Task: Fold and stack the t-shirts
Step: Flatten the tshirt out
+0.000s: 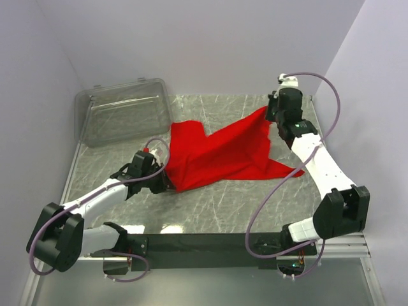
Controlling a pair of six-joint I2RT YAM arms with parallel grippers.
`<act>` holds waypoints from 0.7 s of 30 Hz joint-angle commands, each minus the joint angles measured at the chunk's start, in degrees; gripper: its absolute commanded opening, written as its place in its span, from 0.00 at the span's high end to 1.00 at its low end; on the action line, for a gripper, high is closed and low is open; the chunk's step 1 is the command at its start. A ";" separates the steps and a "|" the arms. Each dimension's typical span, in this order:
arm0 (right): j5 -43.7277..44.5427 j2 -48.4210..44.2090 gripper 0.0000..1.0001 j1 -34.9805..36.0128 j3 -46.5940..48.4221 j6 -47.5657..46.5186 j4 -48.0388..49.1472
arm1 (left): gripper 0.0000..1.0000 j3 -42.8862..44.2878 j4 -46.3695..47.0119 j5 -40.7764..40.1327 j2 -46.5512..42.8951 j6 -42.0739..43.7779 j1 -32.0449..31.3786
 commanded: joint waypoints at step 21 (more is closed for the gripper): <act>-18.08 -3.88 1.00 -8.93 -16.22 -25.11 -2.08 | 0.28 22.54 -7.14 1.36 2.75 7.84 8.17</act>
